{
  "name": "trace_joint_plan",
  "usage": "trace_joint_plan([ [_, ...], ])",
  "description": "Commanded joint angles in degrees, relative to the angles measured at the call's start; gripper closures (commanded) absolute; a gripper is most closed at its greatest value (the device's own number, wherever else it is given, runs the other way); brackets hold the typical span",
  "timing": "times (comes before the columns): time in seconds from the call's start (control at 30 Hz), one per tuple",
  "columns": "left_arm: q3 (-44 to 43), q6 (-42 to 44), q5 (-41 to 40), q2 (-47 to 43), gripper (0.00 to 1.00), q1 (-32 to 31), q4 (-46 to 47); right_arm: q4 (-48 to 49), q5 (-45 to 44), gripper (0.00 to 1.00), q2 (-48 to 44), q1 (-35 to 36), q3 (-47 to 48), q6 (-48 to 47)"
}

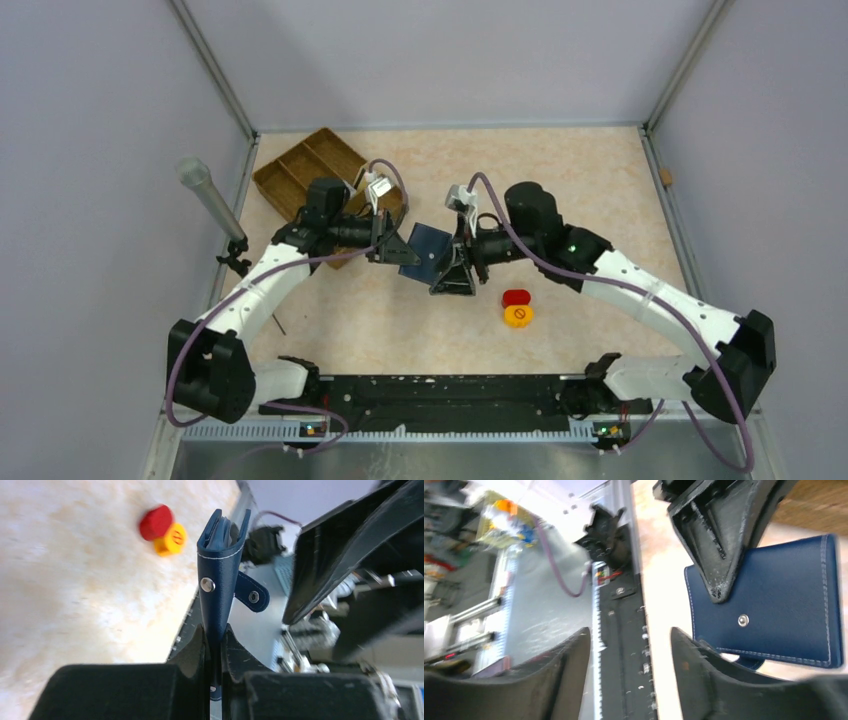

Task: Put the credit cards into the card holder
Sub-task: Open the card holder at the center of the board.

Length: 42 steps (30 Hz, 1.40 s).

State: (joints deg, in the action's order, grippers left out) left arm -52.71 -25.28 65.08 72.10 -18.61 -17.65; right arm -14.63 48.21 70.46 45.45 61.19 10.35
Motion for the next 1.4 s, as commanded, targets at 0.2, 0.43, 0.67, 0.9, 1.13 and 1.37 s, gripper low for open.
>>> trace_joint_plan([
  [0.2,2.9,-1.0,-14.6,-7.0,1.00,0.9,7.9,8.4,-37.1,0.23,0.1,2.0,-2.5,18.7],
  [0.43,2.9,-0.7,-16.7,-7.1,1.00,0.9,6.8,9.8,-39.6,0.26,5.7,3.0,-1.9,23.9],
  [0.67,2.8,-0.7,-17.0,-7.0,1.00,0.9,6.5,9.5,-44.8,0.50,6.2,3.2,-3.2,26.1],
  [0.9,7.5,-4.1,-18.3,-8.1,0.96,0.9,8.6,6.8,-49.4,1.00,5.1,3.2,-5.6,24.9],
  [1.13,23.0,-15.0,-23.4,-9.7,0.37,-0.3,23.3,6.0,-41.5,1.00,4.5,3.2,-9.1,21.9],
  [1.37,33.2,-21.9,-25.9,-9.3,0.07,-2.4,36.3,7.9,-34.2,1.00,7.1,3.3,-14.4,23.0],
])
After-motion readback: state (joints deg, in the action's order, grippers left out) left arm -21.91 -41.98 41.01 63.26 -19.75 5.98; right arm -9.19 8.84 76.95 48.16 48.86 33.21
